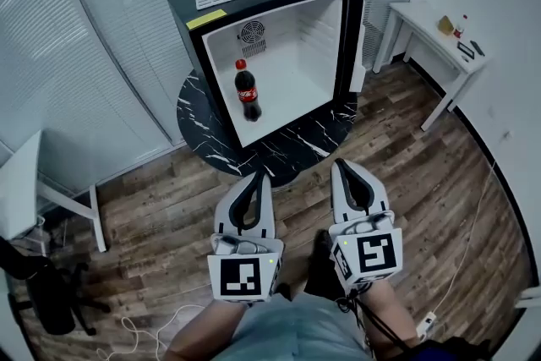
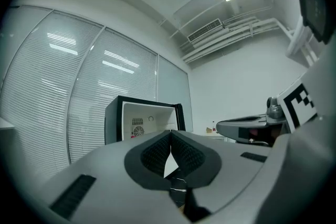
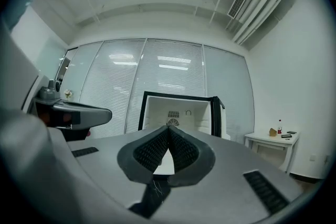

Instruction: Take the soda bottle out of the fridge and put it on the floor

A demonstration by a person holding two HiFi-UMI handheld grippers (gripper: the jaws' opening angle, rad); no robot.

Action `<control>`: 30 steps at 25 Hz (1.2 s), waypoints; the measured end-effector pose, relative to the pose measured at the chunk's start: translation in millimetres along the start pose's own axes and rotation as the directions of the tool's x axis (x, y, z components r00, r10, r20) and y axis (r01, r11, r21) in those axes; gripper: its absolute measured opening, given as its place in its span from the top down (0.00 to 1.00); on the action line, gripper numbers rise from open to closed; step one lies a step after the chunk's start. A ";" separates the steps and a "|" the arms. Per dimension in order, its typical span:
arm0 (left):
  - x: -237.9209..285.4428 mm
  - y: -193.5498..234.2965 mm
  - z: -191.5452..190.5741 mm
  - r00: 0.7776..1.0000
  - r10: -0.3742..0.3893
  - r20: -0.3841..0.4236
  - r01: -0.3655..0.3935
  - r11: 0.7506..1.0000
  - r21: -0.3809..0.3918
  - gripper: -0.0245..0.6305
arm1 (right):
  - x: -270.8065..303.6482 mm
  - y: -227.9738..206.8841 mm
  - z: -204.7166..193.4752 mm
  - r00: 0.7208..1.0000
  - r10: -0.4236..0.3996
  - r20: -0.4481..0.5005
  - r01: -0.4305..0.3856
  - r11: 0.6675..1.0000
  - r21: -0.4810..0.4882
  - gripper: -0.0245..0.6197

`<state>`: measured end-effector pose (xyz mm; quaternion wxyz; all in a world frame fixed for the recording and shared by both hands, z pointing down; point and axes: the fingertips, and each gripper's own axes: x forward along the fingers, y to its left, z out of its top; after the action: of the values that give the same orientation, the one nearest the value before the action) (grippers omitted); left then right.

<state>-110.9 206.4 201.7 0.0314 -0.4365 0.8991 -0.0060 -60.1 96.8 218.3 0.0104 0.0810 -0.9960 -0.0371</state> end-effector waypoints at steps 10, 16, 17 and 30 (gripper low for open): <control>108.4 -2.9 -38.1 0.993 0.077 -0.089 -0.076 0.997 0.019 0.94 | 96.6 -67.1 -21.6 0.992 0.127 0.015 -0.127 0.991 0.032 0.94; 175.4 0.4 -47.5 0.974 0.193 -0.115 -0.190 0.981 0.033 0.94 | 160.5 -91.5 -31.7 0.955 0.297 -0.001 -0.296 0.954 0.051 0.94; 184.4 0.7 -46.5 0.970 0.214 -0.113 -0.211 0.977 0.035 0.94 | 169.3 -95.1 -31.9 0.947 0.322 0.001 -0.322 0.946 0.050 0.94; 220.4 35.7 -17.5 0.898 0.440 -0.016 -0.438 0.897 0.061 0.94 | 240.7 -84.4 -0.9 0.831 0.550 0.082 -0.551 0.835 -0.015 0.94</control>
<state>-275.9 55.1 206.5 0.0311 -0.2215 0.9742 -0.0301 -284.0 -25.4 216.3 -0.0212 -0.2103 -0.9769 -0.0310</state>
